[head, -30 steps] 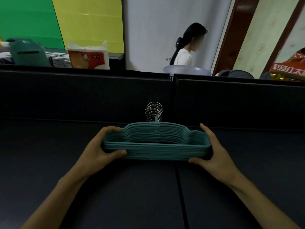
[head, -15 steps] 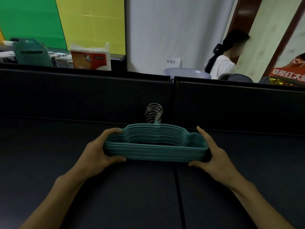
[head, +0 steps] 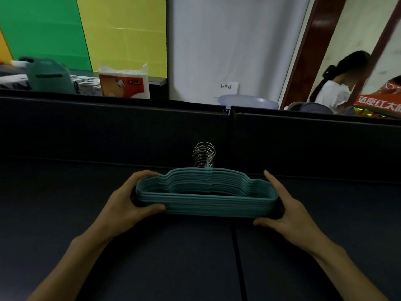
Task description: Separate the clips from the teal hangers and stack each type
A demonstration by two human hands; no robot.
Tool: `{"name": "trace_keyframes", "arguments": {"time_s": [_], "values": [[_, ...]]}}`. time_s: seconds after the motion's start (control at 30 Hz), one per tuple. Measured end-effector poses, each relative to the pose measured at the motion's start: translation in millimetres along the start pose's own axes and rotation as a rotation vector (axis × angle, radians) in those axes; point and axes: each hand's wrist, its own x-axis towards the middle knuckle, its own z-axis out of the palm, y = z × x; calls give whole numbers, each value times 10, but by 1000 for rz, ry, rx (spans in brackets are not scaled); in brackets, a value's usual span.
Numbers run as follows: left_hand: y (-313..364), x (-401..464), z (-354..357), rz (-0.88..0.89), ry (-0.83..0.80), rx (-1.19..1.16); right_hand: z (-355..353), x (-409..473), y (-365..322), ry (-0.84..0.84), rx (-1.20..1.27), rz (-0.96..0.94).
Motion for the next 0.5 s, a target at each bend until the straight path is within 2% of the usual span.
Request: {"name": "trace_keyframes", "arguments": {"time_s": [0.23, 0.5], "values": [[-26, 27, 3, 12, -25, 91, -10, 41, 54, 0, -120, -83], [-70, -16, 16, -21, -35, 140, 5, -17, 79, 0, -34, -14]]}}
